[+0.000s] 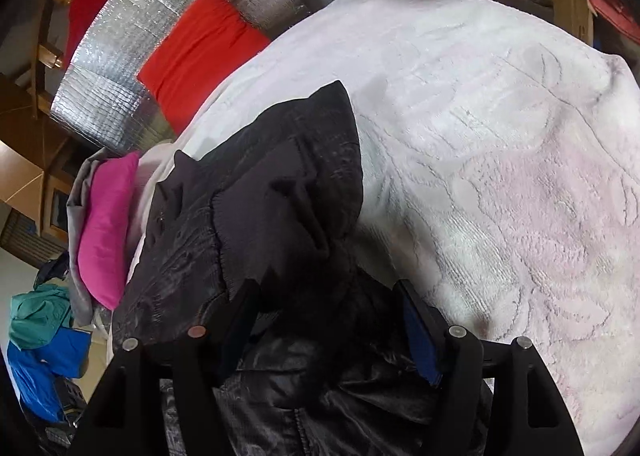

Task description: Fold large clothes

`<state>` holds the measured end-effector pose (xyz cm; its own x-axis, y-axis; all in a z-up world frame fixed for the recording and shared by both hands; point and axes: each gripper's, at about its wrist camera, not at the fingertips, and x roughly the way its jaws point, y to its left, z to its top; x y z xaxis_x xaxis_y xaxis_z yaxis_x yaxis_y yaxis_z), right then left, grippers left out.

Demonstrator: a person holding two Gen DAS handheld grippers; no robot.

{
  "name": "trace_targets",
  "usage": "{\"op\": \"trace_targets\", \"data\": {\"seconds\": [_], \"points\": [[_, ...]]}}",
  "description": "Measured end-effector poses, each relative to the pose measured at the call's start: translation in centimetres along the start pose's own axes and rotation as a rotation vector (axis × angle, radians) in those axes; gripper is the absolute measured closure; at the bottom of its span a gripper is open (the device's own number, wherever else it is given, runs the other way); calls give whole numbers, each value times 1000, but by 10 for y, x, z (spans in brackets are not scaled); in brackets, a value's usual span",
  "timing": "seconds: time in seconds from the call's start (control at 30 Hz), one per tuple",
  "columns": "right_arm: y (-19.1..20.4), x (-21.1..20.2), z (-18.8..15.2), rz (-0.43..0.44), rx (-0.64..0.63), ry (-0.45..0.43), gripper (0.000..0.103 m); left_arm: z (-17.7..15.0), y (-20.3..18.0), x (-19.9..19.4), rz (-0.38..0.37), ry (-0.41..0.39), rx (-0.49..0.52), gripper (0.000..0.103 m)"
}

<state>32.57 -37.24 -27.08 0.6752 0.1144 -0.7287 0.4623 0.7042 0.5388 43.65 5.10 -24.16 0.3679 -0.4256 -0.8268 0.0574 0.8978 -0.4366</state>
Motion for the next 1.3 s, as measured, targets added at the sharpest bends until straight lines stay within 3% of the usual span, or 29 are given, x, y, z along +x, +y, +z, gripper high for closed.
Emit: {"op": "trace_targets", "data": {"seconds": [0.03, 0.1, 0.17, 0.3, 0.37, 0.43, 0.53, 0.6, 0.63, 0.77, 0.9, 1.07, 1.13, 1.2, 1.3], "points": [[5, 2, -1, -12, -20, -5, 31, -3, -1, -1, 1, -10, 2, 33], [17, 5, -4, -39, -80, -17, 49, -8, -4, -1, 3, -27, 21, 48], [28, 3, -6, -49, -135, -33, 60, -13, -8, -2, 16, -52, 53, 55], [39, -11, -7, -36, -191, -85, 67, -18, -14, -10, 28, -99, 86, 66], [38, -14, -7, -22, -201, -94, 67, -18, -9, -11, 24, -106, 78, 66], [32, -5, -7, -39, -204, -41, 67, -20, -9, -9, 39, -101, 84, 64], [23, -8, -4, -4, -151, -7, 60, -25, -14, -15, 98, -113, 102, 49], [14, -18, 0, 55, -92, 3, 37, -31, -15, -23, 109, -114, 108, 41], [9, -24, 1, 81, -73, 0, 33, -34, -15, -29, 110, -118, 113, 40], [-9, -35, 2, 92, -45, 6, 32, -50, -1, -48, 124, -132, 92, 38], [-26, -35, 2, 65, -42, 43, 32, -67, 17, -53, 97, -90, 27, 38], [-38, -27, -4, 116, -34, 107, 34, -93, 11, -57, 135, -94, 104, 39], [-34, -23, -7, 102, -54, 109, 42, -95, 7, -52, 172, -95, 131, 51], [-28, -22, -10, 86, -84, 107, 60, -95, 9, -48, 193, -90, 123, 66], [-15, -25, -13, 58, -142, 73, 71, -94, 7, -48, 207, -102, 132, 73]]}}
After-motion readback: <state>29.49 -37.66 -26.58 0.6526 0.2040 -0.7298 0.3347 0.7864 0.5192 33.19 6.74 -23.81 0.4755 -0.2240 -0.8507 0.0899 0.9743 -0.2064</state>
